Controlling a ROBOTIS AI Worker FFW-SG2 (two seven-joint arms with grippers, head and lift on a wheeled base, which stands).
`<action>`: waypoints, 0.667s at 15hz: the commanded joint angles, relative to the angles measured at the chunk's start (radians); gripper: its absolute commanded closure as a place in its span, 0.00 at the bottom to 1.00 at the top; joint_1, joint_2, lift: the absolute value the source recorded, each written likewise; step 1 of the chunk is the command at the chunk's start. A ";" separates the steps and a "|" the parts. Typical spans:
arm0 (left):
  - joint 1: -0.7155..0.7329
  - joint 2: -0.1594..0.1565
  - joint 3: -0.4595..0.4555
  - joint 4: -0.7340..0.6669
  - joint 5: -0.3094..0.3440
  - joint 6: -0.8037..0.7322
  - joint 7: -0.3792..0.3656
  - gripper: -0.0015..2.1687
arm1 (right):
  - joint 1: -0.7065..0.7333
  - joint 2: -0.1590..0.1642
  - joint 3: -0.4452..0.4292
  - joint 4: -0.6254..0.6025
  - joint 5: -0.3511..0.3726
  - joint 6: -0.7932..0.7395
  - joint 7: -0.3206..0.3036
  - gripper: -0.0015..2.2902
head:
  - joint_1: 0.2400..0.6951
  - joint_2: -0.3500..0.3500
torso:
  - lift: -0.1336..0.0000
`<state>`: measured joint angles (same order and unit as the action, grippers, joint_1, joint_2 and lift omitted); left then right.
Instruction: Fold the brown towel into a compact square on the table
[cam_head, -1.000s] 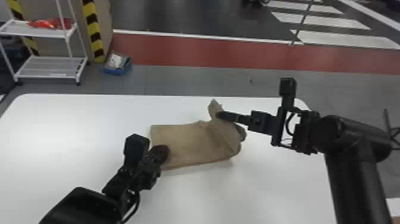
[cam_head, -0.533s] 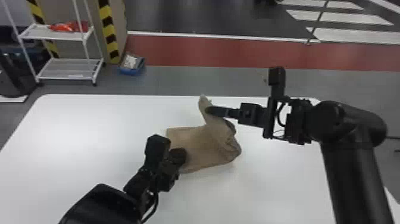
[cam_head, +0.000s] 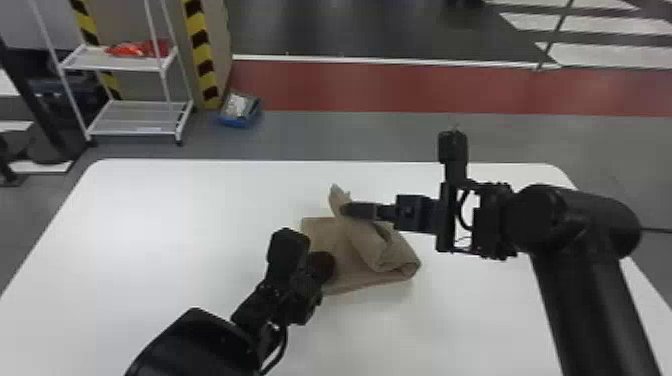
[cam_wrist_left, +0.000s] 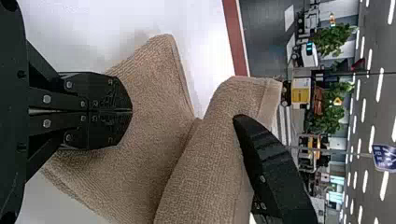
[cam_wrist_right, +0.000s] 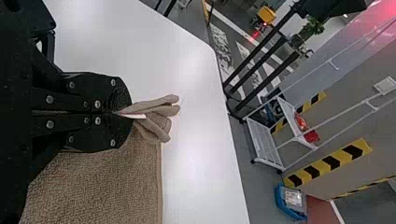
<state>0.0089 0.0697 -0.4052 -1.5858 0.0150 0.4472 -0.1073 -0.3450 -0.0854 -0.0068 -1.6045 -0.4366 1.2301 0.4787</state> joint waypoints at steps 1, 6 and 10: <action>0.002 -0.001 -0.001 0.000 -0.001 0.000 0.001 0.91 | 0.014 0.001 0.034 0.001 0.052 -0.037 -0.017 0.49 | 1.00 0.41 | 0.18; 0.003 0.001 -0.003 0.000 -0.001 0.000 0.003 0.91 | 0.026 0.003 0.079 0.006 0.116 -0.145 -0.040 0.50 | 1.00 0.40 | 0.18; 0.014 -0.001 -0.004 -0.003 -0.001 -0.003 0.003 0.91 | 0.046 0.013 0.084 0.000 0.110 -0.135 -0.040 0.38 | 1.00 0.41 | 0.18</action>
<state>0.0221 0.0702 -0.4095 -1.5893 0.0139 0.4432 -0.1051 -0.3039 -0.0729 0.0731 -1.5981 -0.3262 1.0886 0.4386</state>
